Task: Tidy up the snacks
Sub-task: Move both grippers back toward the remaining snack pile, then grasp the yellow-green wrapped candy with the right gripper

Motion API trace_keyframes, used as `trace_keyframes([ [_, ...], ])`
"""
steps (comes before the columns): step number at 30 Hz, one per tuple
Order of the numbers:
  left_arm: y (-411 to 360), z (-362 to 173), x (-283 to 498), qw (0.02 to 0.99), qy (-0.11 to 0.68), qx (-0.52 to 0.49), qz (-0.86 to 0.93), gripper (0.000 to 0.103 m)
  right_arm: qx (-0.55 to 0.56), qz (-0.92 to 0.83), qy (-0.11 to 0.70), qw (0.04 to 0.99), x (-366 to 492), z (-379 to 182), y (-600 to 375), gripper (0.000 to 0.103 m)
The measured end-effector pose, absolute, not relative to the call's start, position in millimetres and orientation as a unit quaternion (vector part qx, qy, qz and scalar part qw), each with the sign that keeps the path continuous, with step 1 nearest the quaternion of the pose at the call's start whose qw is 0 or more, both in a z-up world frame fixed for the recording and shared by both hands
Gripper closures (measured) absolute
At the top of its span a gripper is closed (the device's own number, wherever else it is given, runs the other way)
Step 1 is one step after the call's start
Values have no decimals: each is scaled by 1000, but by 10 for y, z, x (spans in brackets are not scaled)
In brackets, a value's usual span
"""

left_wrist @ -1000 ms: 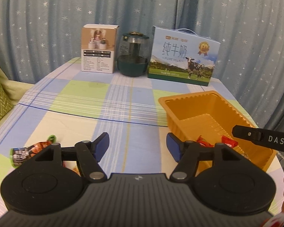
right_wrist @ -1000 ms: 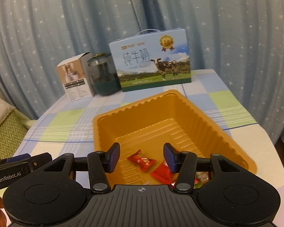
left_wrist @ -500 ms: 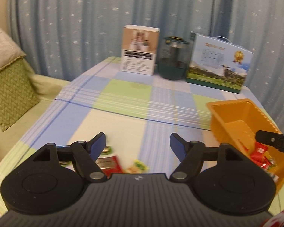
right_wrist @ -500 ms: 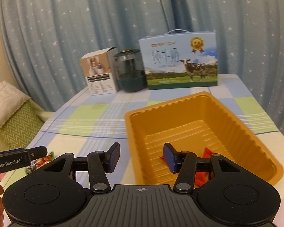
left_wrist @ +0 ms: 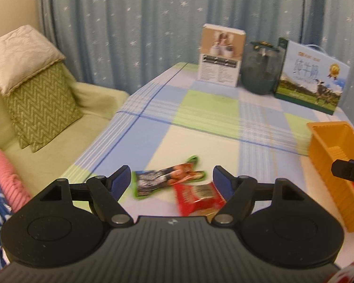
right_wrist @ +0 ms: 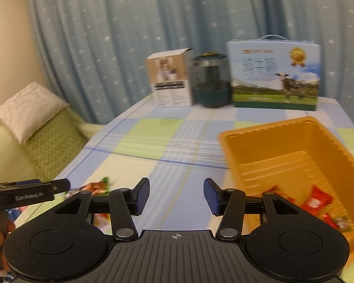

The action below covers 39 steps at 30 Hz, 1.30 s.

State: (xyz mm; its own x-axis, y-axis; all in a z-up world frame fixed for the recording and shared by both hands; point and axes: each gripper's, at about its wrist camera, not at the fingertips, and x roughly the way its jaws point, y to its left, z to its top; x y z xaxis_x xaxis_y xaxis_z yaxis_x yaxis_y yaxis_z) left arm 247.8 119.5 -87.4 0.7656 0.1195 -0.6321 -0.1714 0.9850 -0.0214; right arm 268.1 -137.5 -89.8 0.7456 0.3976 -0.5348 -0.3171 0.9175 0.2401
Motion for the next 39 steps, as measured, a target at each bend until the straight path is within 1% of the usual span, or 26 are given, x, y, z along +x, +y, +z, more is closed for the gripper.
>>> trace_keyframes([
  [9, 1467, -1011, 2424, 928, 363, -15, 76, 29, -11, 276, 340, 899, 2781, -1242, -800, 52],
  [18, 1567, -1126, 2440, 923, 379, -14, 70, 30, -8, 302, 370, 879, 2921, -1467, -640, 52],
  [25, 1555, -1157, 2466, 921, 384, -6, 61, 30, -43, 312, 366, 876, 3031, -1586, -478, 52],
  [30, 1573, -1170, 2471, 920, 387, -12, 60, 30, -52, 319, 365, 873, 3161, -1687, -431, 52],
  [34, 1571, -1173, 2479, 919, 388, -15, 62, 30, -37, 326, 373, 868, 3259, -1785, -420, 52],
  [39, 1544, -1174, 2483, 920, 388, -14, 55, 30, -82, 337, 346, 872, 3210, -1831, -327, 52],
])
